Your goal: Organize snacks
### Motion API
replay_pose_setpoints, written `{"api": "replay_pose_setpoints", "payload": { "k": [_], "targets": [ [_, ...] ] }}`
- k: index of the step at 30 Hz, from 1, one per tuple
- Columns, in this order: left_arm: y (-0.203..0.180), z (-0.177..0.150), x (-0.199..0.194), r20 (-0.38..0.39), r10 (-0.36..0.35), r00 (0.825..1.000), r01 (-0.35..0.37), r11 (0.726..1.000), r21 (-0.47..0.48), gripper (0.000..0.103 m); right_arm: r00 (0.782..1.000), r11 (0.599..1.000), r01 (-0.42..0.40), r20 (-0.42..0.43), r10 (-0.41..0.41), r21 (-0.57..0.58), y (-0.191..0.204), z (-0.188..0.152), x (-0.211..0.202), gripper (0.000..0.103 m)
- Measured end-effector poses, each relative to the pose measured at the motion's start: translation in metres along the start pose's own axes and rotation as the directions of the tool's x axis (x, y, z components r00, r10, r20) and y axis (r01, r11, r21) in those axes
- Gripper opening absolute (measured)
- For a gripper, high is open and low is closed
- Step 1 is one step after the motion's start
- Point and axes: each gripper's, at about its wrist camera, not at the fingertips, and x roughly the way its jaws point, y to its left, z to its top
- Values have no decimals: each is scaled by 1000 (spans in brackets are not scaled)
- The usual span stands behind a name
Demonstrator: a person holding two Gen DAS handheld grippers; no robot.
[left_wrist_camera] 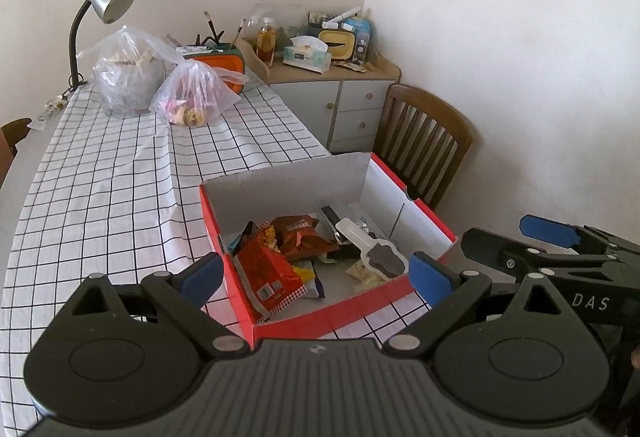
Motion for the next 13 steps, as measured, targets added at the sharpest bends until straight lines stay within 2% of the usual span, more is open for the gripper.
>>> {"api": "replay_pose_setpoints", "payload": {
  "k": [13],
  "targets": [
    [4, -3, 2, -24, 5, 1000, -5, 1000, -18, 100, 1000, 1000, -1, -18, 2, 7, 3, -3, 0, 103]
  ]
}}
